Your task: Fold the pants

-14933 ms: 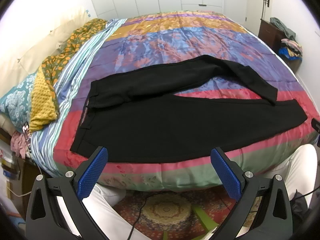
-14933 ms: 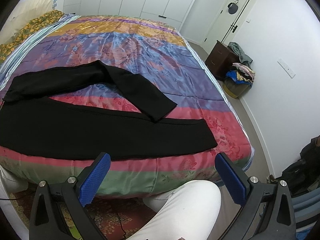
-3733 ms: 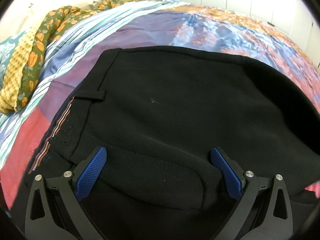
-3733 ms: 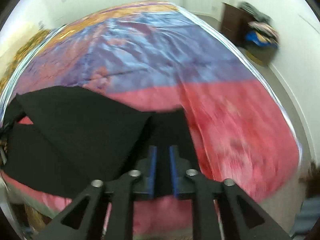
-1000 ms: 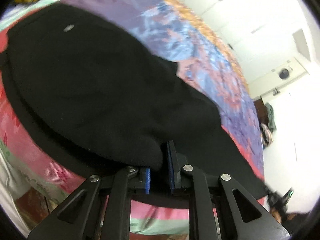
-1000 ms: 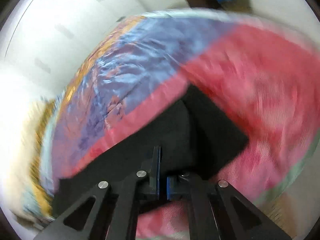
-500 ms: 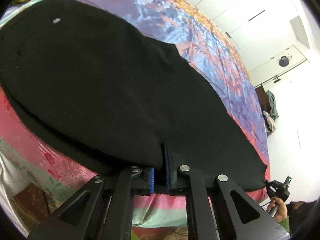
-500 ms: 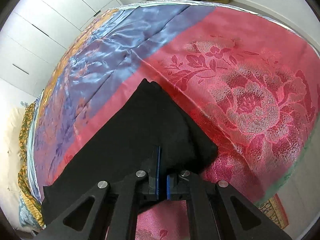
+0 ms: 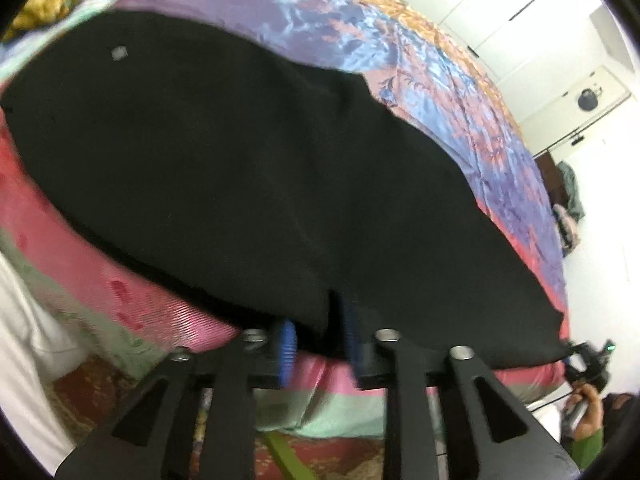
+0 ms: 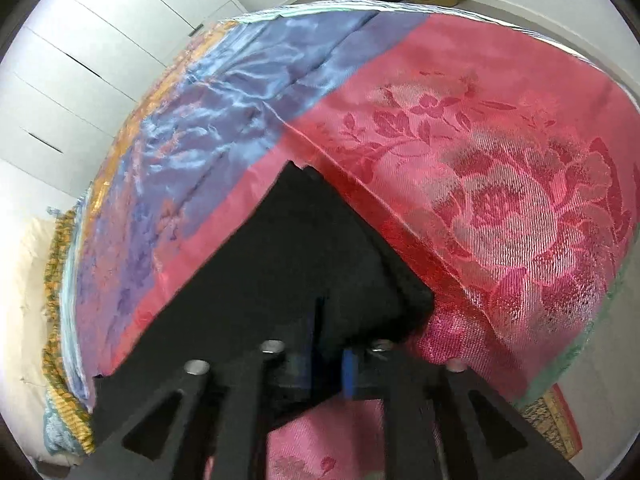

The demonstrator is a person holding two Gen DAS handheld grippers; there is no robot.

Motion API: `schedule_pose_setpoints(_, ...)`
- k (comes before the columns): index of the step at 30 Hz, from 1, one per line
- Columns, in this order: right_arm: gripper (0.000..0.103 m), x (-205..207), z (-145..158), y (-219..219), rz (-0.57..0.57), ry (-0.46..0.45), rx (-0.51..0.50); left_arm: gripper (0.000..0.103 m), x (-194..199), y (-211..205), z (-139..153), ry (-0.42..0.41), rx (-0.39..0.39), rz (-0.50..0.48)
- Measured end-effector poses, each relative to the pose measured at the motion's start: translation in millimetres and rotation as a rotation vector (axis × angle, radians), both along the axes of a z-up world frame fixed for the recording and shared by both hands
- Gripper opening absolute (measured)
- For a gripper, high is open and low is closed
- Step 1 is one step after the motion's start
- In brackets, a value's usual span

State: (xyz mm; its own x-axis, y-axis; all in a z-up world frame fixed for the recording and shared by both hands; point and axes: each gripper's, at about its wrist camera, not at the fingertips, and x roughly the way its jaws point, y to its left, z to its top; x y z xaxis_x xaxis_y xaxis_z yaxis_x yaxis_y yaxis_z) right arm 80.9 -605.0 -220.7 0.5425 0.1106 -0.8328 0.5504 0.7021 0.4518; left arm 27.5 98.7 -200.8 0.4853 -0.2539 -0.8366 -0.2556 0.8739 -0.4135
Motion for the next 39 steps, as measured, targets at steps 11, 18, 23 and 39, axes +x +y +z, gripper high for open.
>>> schedule_pose_setpoints(11,0.053,-56,17,-26,-0.130,-0.145,0.219,0.064,-21,10,35,-0.117,0.089,0.069)
schedule_pose_setpoints(18,0.053,-26,-23,-24,-0.163,-0.014,0.218,0.064,-26,18,33,-0.118,0.085,0.074)
schedule_pose_setpoints(23,0.047,-22,-31,-32,-0.169,-0.011,0.234,0.064,-29,28,28,-0.104,0.066,0.098)
schedule_pose_setpoints(39,0.009,-17,69,86,0.011,-0.387,0.538,0.064,-24,16,26,-0.133,0.048,0.061)
